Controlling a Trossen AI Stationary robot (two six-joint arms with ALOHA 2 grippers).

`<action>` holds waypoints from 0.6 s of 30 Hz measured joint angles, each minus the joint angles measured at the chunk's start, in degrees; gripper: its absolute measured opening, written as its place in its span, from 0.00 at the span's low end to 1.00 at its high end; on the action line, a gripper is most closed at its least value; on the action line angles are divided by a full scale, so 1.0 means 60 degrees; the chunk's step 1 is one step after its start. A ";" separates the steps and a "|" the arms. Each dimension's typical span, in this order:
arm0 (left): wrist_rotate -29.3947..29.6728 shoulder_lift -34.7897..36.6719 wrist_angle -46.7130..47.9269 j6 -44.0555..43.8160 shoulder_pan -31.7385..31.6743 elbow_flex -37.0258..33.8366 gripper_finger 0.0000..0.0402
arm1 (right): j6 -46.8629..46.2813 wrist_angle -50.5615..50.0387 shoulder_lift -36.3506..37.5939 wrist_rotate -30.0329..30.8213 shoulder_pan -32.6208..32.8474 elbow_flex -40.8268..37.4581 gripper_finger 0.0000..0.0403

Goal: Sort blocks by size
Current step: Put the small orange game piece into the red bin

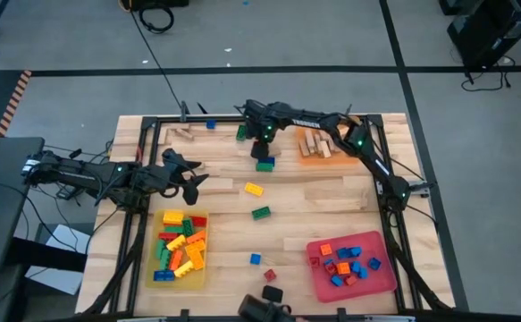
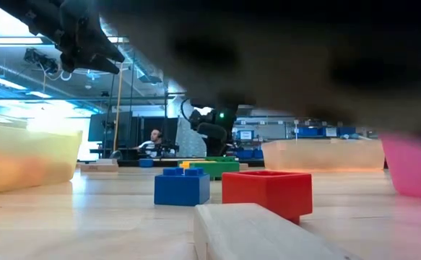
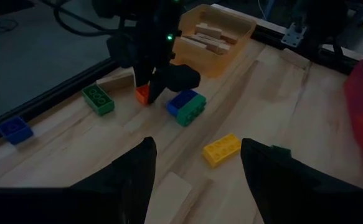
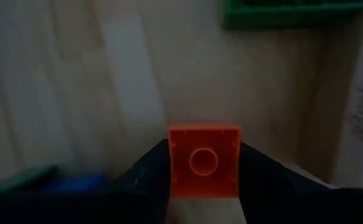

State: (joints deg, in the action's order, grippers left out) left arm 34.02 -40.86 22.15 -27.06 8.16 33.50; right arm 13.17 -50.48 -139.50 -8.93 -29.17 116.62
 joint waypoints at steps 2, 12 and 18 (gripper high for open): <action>0.0000 0.0000 0.0000 0.0194 0.0000 0.0000 0.60 | -0.0224 -0.0015 0.0004 0.0058 0.0064 0.0028 0.38; 0.0000 0.0000 0.0000 0.0325 0.0000 0.0000 0.60 | -0.2436 -0.1037 0.1398 0.0892 0.0418 0.0270 0.38; 0.0004 0.0000 -0.0001 0.0953 0.0004 0.0000 0.60 | -0.4563 -0.2376 0.3056 0.2466 0.1386 0.0271 0.38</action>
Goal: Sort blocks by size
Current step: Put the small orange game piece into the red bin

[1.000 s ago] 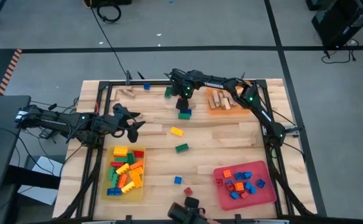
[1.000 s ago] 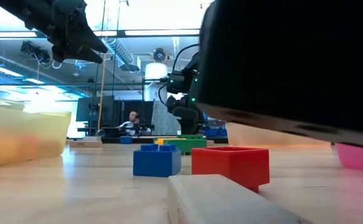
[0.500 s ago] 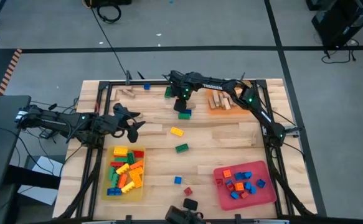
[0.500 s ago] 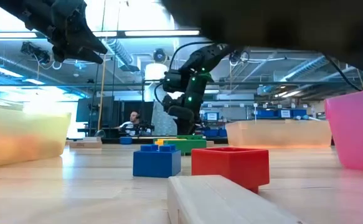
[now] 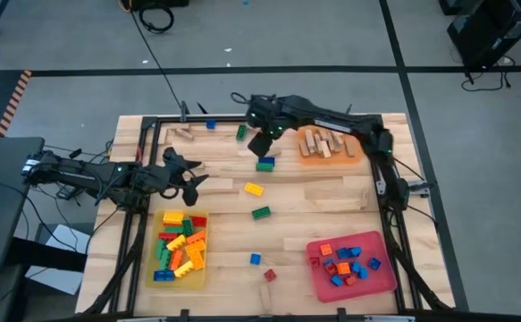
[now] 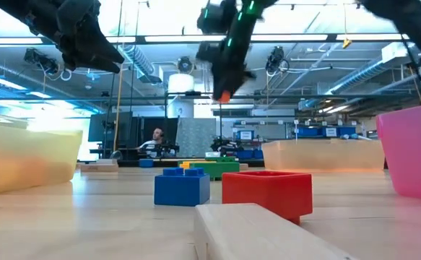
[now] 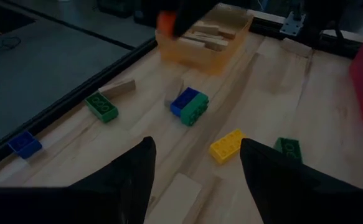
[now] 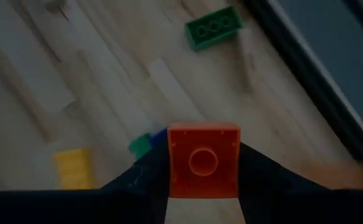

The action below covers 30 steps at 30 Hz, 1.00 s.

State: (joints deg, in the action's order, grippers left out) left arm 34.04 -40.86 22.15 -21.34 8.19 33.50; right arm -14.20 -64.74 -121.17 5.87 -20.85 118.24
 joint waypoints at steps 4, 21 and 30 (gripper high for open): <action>-0.0004 0.0000 0.0001 0.0018 0.0000 0.0000 0.60 | -0.1399 -0.0896 0.1031 0.0815 0.1011 -0.0016 0.38; -0.0472 0.0000 0.0004 0.0018 0.0007 0.0000 0.60 | -1.1763 -0.3328 0.3785 0.1913 0.7156 -0.3244 0.38; -0.0474 0.0000 0.0009 0.0018 0.0007 0.0000 0.60 | -1.5918 -0.2007 0.3782 0.0377 0.9288 -0.5537 0.38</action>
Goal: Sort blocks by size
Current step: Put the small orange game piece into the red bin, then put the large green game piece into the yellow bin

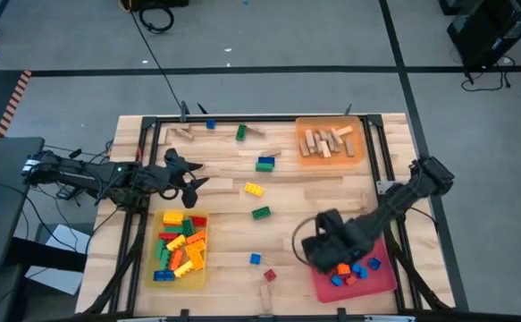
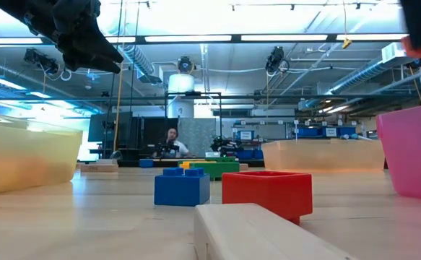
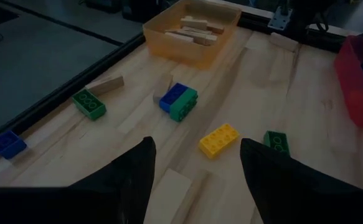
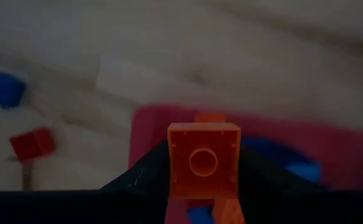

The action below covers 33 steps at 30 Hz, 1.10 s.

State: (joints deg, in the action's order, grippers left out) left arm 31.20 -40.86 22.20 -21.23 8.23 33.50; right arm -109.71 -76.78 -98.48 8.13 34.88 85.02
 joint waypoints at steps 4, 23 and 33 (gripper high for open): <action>-0.0004 0.0000 0.0003 0.0000 0.0003 0.0000 0.60 | -0.0926 0.1727 -0.0007 -0.0348 0.0435 -0.0973 0.38; -0.0255 -0.0004 0.0003 -0.0007 0.0004 0.0000 0.60 | -0.1964 0.4291 -0.0018 -0.0898 0.0623 -0.3346 0.53; -0.0251 -0.0004 -0.0001 -0.0007 0.0004 0.0000 0.60 | -0.1851 0.4233 -0.0018 -0.0894 0.0623 -0.3346 0.65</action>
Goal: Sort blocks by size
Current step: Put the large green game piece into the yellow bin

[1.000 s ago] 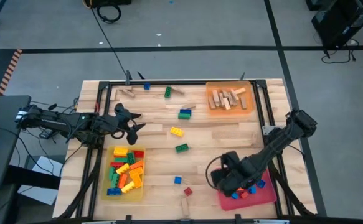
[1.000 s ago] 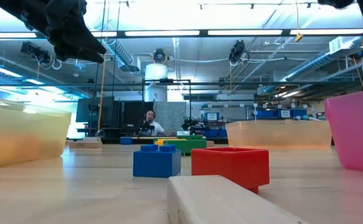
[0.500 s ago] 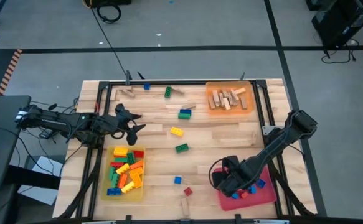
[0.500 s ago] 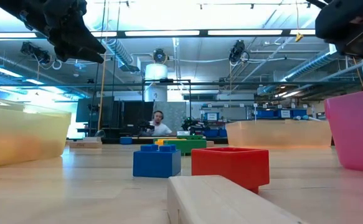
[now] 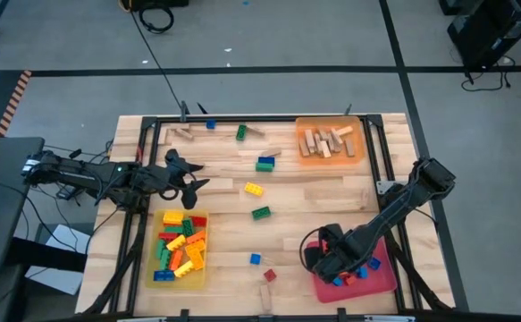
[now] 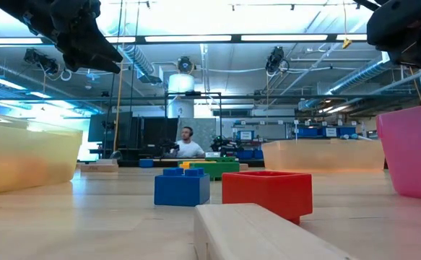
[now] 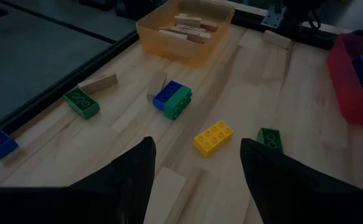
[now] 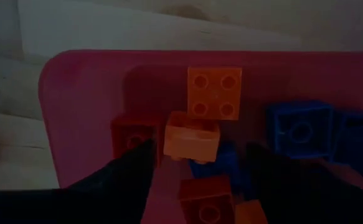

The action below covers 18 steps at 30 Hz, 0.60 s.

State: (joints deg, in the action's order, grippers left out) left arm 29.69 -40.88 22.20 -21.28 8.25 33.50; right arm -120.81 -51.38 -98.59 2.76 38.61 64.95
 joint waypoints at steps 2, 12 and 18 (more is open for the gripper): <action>0.0000 0.0000 -0.0004 0.0000 0.0000 0.0000 0.60 | 0.0164 -0.0042 -0.0004 0.0000 0.0004 0.0086 0.67; 0.0000 0.0000 -0.0011 0.0000 0.0000 0.0000 0.60 | 0.1046 -0.1316 0.0076 0.0733 0.0004 0.1463 0.66; 0.0000 0.0003 -0.0015 0.0000 0.0000 0.0000 0.60 | 0.2312 -0.1947 0.0076 0.1835 -0.0155 0.2151 0.64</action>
State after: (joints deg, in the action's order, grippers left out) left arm 29.69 -40.87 22.11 -21.28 8.25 33.50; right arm -106.94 -63.06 -98.13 13.77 37.68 77.86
